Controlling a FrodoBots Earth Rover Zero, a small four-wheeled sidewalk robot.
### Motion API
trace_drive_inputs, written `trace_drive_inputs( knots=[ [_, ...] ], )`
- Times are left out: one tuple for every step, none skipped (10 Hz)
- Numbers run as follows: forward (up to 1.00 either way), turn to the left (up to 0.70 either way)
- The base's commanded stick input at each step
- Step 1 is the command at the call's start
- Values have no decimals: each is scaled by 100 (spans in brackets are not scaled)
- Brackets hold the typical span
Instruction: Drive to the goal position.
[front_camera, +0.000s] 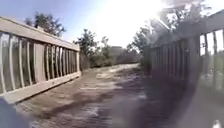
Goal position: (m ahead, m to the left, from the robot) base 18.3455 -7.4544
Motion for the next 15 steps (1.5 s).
trace_drive_inputs(
  knots=[
    [70,0],
    [70,0],
    [70,0],
    [70,0],
    [70,0],
    [70,0],
    [70,0],
    [70,0],
    [70,0],
    [70,0],
    [70,0],
    [70,0],
    [70,0],
    [70,0],
    [70,0]
  ],
)
